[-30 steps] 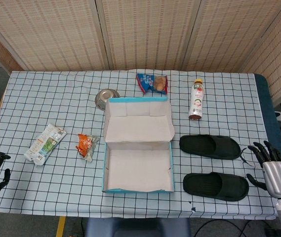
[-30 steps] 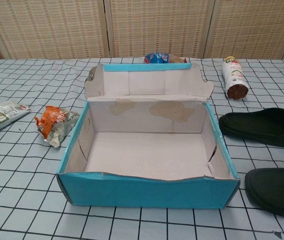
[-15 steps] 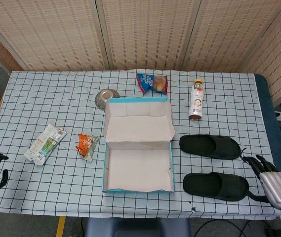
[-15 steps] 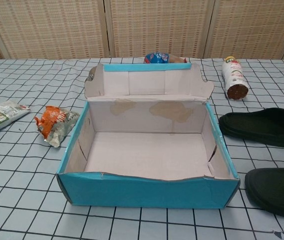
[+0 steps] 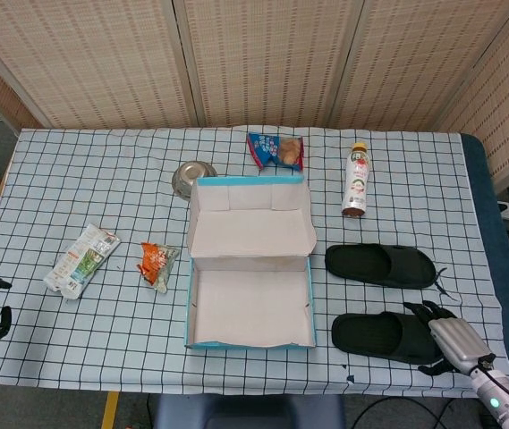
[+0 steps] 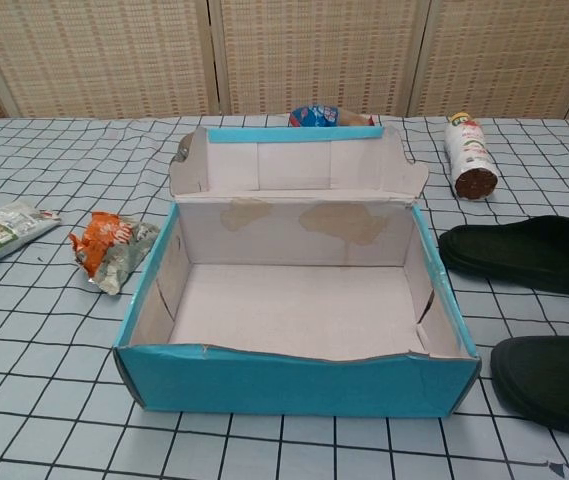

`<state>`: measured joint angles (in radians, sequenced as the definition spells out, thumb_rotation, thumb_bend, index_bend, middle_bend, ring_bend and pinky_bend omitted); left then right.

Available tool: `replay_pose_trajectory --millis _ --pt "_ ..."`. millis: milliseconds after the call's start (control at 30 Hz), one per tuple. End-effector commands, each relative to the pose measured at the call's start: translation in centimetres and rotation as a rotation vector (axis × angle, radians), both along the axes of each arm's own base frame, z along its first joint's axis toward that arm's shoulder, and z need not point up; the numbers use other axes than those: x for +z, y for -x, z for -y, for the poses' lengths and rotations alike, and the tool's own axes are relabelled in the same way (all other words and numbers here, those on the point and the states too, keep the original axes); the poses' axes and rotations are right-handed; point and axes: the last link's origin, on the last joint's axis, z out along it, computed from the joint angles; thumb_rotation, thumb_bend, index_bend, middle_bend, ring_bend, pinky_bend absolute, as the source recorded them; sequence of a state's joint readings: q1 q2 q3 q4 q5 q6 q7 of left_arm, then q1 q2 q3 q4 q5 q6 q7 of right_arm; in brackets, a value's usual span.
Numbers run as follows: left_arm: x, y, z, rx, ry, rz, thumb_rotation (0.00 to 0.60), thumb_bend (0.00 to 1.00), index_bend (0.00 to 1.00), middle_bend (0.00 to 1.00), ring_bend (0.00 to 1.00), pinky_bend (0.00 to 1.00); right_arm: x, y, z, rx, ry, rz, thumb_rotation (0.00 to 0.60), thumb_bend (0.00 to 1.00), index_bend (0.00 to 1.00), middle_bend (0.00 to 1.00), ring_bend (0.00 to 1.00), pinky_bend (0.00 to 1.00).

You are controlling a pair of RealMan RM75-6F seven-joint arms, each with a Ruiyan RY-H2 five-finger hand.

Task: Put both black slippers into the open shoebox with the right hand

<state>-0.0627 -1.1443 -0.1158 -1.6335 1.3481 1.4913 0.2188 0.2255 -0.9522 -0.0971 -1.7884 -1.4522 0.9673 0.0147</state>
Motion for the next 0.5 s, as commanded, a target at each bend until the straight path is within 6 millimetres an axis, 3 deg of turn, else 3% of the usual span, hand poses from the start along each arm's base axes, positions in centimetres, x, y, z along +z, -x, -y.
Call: replay_pose_trajectory --millis 33,400,500 --pt "0.0 0.1 0.0 0.003 0.002 -0.002 0.600 0.50 0.34 0.25 0.33 0.53 -1.3 0.4 1.0 -0.001 -0.017 -0.017 0.600 0.01 0.00 0.09 0.00 0.13" --pt "0.0 0.0 0.0 -0.004 0.002 0.013 0.600 0.50 0.34 0.25 0.33 0.53 -4.5 1.0 2.0 -0.032 -0.073 -0.012 0.600 0.01 0.00 0.09 0.00 0.13" --pt "0.0 0.1 0.0 -0.001 0.005 0.012 0.600 0.50 0.34 0.25 0.33 0.53 -4.8 1.0 2.2 -0.026 -0.063 -0.016 0.600 0.01 0.06 0.13 0.00 0.13"
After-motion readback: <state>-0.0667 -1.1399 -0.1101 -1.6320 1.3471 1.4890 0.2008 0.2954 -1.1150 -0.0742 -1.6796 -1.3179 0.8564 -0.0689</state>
